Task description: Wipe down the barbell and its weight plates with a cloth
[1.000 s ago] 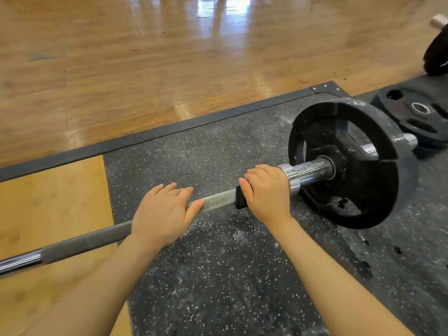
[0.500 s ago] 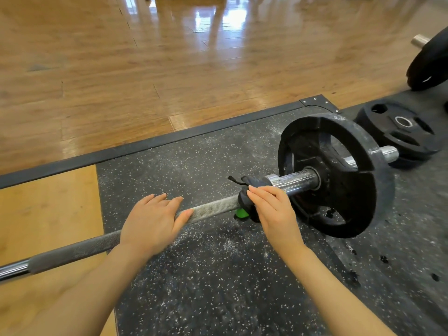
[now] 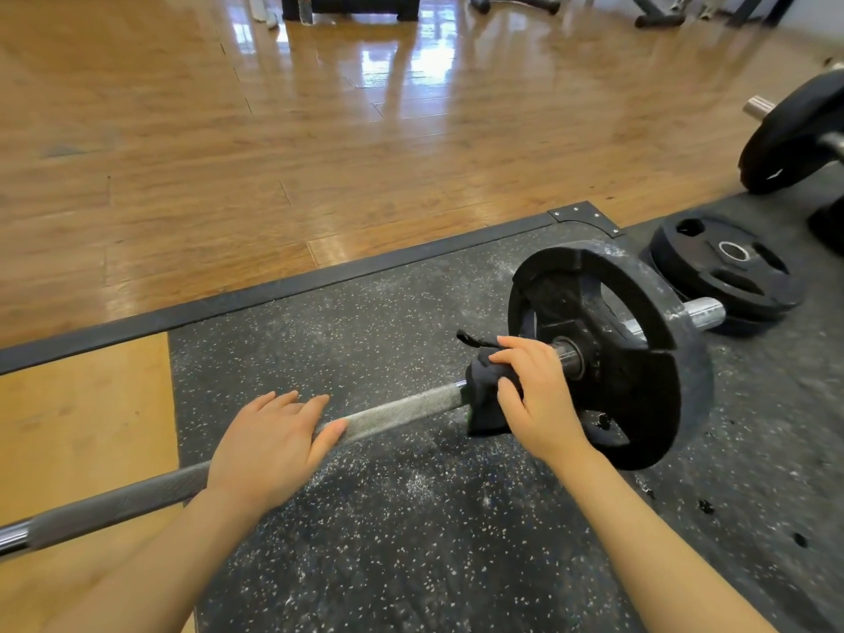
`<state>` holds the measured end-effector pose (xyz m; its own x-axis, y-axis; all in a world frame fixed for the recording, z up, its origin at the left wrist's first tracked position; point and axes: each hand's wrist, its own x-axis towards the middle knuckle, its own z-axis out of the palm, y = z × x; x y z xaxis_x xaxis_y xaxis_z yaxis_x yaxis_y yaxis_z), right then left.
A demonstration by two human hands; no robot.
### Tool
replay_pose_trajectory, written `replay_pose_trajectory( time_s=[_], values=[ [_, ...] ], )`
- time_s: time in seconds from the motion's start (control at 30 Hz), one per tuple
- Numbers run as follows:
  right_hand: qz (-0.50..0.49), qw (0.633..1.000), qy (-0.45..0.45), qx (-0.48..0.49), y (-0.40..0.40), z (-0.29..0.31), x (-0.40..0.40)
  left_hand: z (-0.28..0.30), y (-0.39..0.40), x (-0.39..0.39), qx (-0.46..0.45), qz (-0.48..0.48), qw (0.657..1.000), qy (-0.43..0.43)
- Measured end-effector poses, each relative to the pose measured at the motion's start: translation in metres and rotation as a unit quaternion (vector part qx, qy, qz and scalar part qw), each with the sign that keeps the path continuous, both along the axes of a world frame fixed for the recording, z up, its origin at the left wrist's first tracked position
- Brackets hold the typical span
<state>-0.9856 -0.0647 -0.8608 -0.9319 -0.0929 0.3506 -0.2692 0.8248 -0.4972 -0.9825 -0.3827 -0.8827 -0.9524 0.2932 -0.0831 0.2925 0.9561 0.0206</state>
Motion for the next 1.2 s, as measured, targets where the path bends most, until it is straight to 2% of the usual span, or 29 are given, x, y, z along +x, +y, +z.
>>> replay_pose_trajectory(
  time_s=[0.1,0.27,0.53,0.77,0.87,1.0,1.2],
  values=[
    [-0.032,0.999,0.000,-0.003,-0.009,-0.002,-0.014,0.000,0.000,0.002,0.005,0.002,1.000,0.001],
    [-0.021,0.992,-0.006,0.123,-0.010,-0.009,-0.028,-0.004,-0.001,0.000,-0.004,0.001,1.000,0.003],
    [-0.054,0.991,0.084,0.093,-0.004,-0.033,0.005,-0.002,-0.001,0.000,-0.005,0.005,1.000,0.005],
    [-0.047,0.988,0.048,0.141,-0.008,-0.020,-0.019,-0.001,0.000,0.002,0.001,0.000,1.000,-0.004],
    [-0.050,0.983,0.075,0.158,-0.012,-0.017,-0.029,-0.001,0.000,0.000,-0.004,0.001,1.000,-0.002],
    [-0.048,0.978,0.083,0.184,-0.015,-0.018,-0.025,-0.002,-0.002,-0.002,0.004,-0.001,1.000,-0.009],
    [-0.079,0.977,0.039,0.196,-0.019,0.011,0.002,0.016,-0.006,-0.001,0.030,0.008,0.998,-0.045]
  ],
)
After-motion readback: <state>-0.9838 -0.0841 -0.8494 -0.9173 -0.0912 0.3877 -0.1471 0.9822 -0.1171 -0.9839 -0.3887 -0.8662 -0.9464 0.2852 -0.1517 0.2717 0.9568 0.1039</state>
